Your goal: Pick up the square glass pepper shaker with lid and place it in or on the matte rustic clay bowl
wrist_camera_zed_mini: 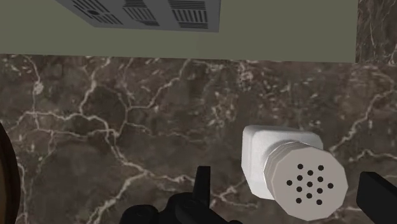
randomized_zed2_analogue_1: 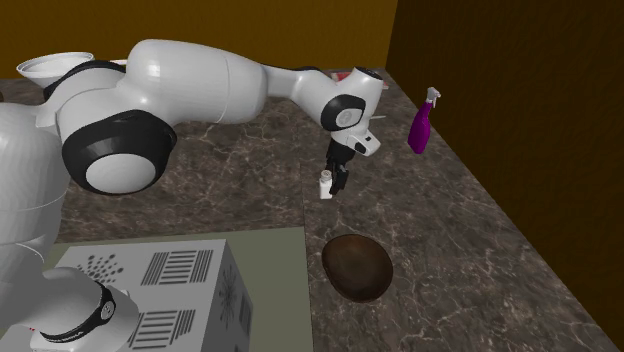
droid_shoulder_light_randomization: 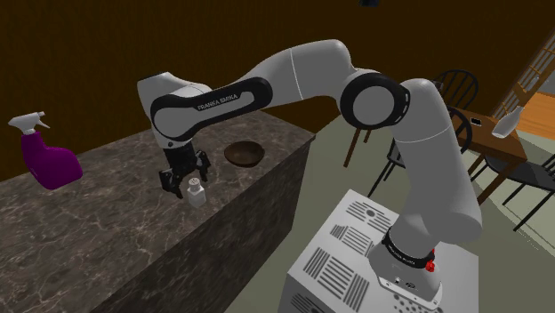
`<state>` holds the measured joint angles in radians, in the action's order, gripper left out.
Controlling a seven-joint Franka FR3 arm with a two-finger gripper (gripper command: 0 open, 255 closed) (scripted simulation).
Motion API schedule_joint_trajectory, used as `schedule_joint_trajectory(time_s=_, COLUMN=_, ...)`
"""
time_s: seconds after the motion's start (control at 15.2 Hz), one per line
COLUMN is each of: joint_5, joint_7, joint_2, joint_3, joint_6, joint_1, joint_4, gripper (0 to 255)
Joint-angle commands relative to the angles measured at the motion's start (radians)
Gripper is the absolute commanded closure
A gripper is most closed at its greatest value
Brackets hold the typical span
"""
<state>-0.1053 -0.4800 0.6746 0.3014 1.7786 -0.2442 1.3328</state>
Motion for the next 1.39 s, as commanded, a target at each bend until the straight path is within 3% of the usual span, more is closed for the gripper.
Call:
schedule_joint_trajectory(time_s=0.0, joint_5=0.0, joint_7=0.0, joint_2=0.0, joint_3=0.0, joint_6=0.0, joint_1=0.0, joint_4=0.0, gripper=255)
schedule_joint_trajectory(time_s=0.59, joint_5=0.0, joint_7=0.0, joint_2=0.0, joint_3=0.0, joint_6=0.0, joint_1=0.0, joint_4=0.0, gripper=255)
schedule_joint_trajectory(time_s=1.32, joint_5=0.009, joint_7=0.0, joint_2=-0.035, joint_3=0.007, joint_6=-0.126, joint_1=-0.004, joint_4=-0.092, gripper=255)
